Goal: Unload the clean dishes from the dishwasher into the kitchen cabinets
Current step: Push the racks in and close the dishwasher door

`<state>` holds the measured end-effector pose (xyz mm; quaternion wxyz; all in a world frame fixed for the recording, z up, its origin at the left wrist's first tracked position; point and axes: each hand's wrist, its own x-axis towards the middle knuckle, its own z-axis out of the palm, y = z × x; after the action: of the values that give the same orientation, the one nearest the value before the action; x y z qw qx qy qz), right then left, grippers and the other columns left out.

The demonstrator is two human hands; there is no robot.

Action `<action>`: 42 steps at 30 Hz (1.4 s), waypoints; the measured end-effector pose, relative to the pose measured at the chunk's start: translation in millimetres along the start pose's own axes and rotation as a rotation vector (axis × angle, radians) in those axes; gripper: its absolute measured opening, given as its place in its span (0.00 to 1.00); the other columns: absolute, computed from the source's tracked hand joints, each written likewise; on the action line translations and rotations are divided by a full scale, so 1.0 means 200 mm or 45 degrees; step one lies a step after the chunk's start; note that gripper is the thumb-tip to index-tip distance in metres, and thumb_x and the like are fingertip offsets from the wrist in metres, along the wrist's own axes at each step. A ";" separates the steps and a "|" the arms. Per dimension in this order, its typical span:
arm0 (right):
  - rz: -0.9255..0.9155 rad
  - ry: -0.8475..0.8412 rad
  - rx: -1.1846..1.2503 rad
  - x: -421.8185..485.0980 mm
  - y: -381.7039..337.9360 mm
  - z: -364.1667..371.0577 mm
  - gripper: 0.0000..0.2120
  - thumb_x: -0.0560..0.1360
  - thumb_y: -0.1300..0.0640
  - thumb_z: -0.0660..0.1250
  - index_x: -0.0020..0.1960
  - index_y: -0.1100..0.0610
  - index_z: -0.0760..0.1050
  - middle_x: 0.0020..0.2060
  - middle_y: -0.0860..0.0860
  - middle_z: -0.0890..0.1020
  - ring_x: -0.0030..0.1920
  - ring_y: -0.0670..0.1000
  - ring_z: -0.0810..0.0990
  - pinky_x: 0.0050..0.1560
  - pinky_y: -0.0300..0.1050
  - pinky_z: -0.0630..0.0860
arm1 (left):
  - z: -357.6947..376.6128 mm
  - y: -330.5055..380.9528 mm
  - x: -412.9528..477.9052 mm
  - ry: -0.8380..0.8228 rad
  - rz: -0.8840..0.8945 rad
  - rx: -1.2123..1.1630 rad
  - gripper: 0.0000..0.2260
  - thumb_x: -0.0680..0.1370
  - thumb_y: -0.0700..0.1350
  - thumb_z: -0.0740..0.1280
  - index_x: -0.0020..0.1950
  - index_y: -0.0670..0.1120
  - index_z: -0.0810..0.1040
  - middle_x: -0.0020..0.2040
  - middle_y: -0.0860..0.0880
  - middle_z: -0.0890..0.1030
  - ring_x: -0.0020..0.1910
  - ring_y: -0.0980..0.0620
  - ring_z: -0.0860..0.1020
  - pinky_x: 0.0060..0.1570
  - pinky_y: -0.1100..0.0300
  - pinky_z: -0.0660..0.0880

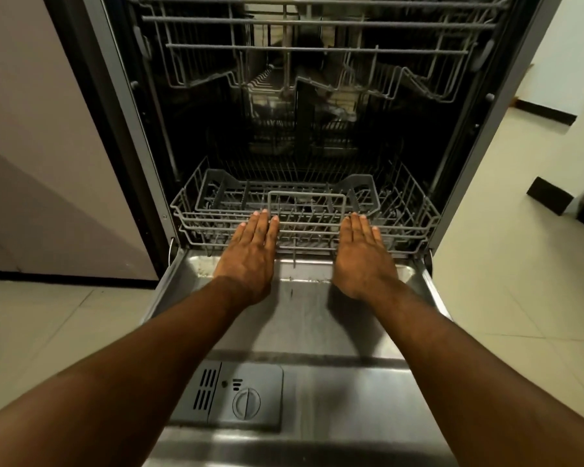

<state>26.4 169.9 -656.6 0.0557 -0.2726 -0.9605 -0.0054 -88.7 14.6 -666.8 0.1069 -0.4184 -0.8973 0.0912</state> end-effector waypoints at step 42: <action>0.017 0.108 0.313 0.00 -0.08 0.04 0.49 0.73 0.58 0.65 0.77 0.60 0.32 0.77 0.55 0.33 0.77 0.54 0.32 0.77 0.50 0.37 | -0.11 -0.01 0.01 0.028 -0.083 -0.051 0.41 0.78 0.54 0.57 0.77 0.39 0.32 0.77 0.39 0.32 0.76 0.42 0.31 0.70 0.50 0.31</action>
<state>17.1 157.0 -663.9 0.1292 -0.2697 -0.9488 0.1014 -85.2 16.6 -644.7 0.1111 -0.3919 -0.9110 0.0650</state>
